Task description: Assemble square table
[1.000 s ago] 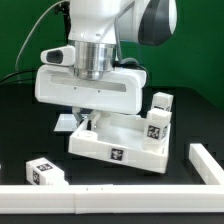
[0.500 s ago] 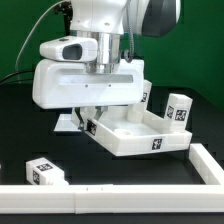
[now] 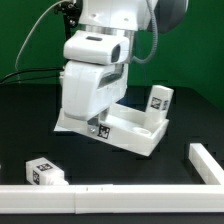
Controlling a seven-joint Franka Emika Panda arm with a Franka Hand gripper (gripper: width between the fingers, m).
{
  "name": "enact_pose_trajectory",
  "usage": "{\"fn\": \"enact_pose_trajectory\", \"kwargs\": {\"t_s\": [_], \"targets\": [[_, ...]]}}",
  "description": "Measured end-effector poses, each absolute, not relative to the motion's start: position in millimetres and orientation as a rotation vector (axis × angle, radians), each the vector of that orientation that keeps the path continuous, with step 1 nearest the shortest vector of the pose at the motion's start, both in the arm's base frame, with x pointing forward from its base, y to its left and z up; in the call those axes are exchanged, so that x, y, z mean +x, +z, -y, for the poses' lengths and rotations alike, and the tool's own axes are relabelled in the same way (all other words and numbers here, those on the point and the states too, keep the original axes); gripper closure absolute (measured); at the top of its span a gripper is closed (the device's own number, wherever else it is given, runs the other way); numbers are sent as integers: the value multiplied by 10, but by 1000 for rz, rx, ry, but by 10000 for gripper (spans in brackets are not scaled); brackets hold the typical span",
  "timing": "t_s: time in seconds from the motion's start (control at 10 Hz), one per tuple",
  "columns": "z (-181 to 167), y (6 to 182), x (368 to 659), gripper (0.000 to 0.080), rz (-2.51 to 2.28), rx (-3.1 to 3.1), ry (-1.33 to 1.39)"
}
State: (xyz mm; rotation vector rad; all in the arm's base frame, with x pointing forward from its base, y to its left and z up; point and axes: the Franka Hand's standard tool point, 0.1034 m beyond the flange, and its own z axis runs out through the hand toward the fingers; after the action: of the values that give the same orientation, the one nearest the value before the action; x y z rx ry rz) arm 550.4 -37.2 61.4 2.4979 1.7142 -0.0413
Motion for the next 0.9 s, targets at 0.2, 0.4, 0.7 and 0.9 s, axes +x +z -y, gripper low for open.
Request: {"fn": "enact_pose_trajectory", "kwargs": {"t_s": [0.2, 0.4, 0.7, 0.9], "targets": [[448, 601, 5487, 744, -1839, 2393, -76], [318, 619, 5628, 744, -1943, 2320, -69], [86, 549, 5968, 744, -2063, 2260, 37], [111, 533, 5956, 744, -2060, 2261, 27]]}}
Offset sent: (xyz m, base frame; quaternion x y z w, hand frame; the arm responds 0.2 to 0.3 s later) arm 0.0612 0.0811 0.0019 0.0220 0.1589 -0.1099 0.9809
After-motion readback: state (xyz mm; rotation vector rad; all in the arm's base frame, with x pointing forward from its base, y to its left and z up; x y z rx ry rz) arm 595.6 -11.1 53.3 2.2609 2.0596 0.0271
